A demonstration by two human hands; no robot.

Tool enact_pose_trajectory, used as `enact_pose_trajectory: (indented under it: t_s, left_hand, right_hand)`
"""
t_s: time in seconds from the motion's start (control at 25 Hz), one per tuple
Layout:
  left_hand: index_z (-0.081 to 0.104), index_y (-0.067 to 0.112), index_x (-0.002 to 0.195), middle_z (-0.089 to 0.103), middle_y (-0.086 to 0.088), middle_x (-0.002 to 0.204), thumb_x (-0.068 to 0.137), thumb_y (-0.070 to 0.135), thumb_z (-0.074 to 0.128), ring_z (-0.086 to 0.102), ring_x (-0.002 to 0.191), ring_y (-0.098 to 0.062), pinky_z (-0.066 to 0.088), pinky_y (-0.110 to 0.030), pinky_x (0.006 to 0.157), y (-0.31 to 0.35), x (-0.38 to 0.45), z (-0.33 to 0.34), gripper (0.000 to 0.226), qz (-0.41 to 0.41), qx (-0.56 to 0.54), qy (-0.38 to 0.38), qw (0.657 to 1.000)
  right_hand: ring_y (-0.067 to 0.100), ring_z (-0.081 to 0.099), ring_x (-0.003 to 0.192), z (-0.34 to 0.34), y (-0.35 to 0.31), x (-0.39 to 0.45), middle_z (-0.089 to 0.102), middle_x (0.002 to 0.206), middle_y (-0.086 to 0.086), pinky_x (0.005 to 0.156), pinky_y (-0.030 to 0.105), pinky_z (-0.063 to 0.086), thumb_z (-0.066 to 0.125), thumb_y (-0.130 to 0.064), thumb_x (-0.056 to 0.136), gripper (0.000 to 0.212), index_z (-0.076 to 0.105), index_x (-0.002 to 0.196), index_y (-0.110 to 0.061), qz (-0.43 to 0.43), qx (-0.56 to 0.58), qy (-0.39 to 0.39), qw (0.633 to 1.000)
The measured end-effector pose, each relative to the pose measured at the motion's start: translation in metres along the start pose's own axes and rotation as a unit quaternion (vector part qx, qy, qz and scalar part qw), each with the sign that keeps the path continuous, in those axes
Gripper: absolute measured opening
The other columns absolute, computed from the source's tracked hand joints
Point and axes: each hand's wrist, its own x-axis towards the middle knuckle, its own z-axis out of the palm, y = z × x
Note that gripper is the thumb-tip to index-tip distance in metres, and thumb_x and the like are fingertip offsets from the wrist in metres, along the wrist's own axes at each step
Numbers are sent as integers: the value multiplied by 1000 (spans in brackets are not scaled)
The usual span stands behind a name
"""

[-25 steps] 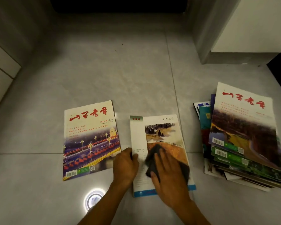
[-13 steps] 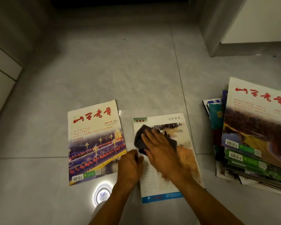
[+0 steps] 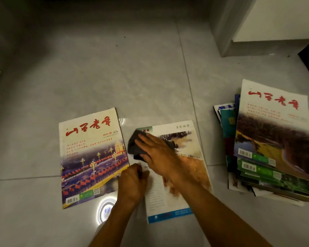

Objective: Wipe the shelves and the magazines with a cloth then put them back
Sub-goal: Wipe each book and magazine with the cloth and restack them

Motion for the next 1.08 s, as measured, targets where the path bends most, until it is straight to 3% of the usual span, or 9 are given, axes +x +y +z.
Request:
enact_pose_trajectory:
  t_s: [0.2, 0.32, 0.44, 0.52, 0.68, 0.8, 0.88, 0.96, 1.08]
  left_hand:
    - [53, 24, 95, 55, 15, 91, 91, 26, 61, 53, 74, 2, 38, -6, 59, 4, -3, 3, 10, -10, -11, -3, 1000]
    - [55, 20, 93, 56, 14, 86, 92, 26, 61, 59, 79, -5, 37, -6, 59, 2, -3, 5, 9, -24, -3, 0, 1000]
    - [54, 17, 94, 55, 12, 89, 93, 23, 59, 56, 84, -7, 37, -4, 61, 2, -6, 4, 8, -4, 21, 19, 1000]
    - [51, 20, 96, 53, 12, 95, 93, 25, 59, 53, 84, -5, 42, -9, 71, 6, -7, 1, 10, -1, 16, 8, 1000]
    - [52, 22, 96, 61, 12, 100, 91, 25, 62, 60, 80, -3, 47, -14, 67, 11, -15, 1, 11, -36, -69, -24, 997]
    - [53, 31, 110, 61, 18, 105, 90, 14, 62, 59, 94, -1, 51, -15, 73, 20, -35, 17, 28, -60, -256, -67, 962]
    - [52, 34, 112, 58, 19, 105, 93, 10, 57, 56, 100, -6, 49, -18, 79, 21, -38, 25, 31, -53, -278, -43, 958]
    - [54, 33, 106, 61, 13, 103, 93, 11, 57, 62, 96, -12, 53, -22, 75, 21, -37, 26, 26, -72, -286, -46, 954]
    - [60, 22, 104, 74, -2, 92, 90, 15, 61, 72, 78, -24, 59, -36, 64, 21, -40, 15, 15, -132, -347, -80, 925]
  right_hand:
    - [24, 16, 146, -28, 85, -43, 22, 158, 2, 119, 47, 18, 50, -26, 98, 54, 31, 149, -22, 230, 21, 91, 969]
    - [26, 27, 143, 15, 20, -85, 33, 153, 2, 115, 46, 21, 69, -33, 84, 67, 40, 144, -23, 182, -61, 82, 978]
    - [24, 42, 134, 43, -37, -146, 48, 143, 0, 113, 44, 28, 85, -39, 61, 81, 53, 134, -26, 49, -83, -27, 995]
    - [20, 38, 136, 39, -12, -175, 48, 144, -3, 117, 40, 22, 75, -38, 72, 67, 51, 134, -28, 17, -112, -9, 994]
    - [23, 31, 135, 16, 20, -210, 38, 146, -3, 117, 29, 5, 38, -39, 90, 53, 39, 141, -23, 200, -76, 81, 973]
    - [22, 31, 135, 47, -27, -188, 45, 145, 0, 114, 35, 6, 24, -48, 97, 50, 38, 140, -25, 175, -78, 63, 980]
    - [22, 32, 136, 59, -39, -179, 41, 148, 0, 114, 38, 7, 47, -50, 90, 59, 34, 141, -23, 100, -116, 49, 987]
    - [27, 37, 135, 50, -10, -177, 36, 148, 0, 115, 44, 16, 74, -43, 73, 80, 37, 141, -23, 103, -133, 69, 983]
    - [29, 40, 134, 7, 34, -170, 33, 151, 2, 111, 46, 33, 51, -34, 94, 54, 37, 144, -20, 242, 14, 165, 956]
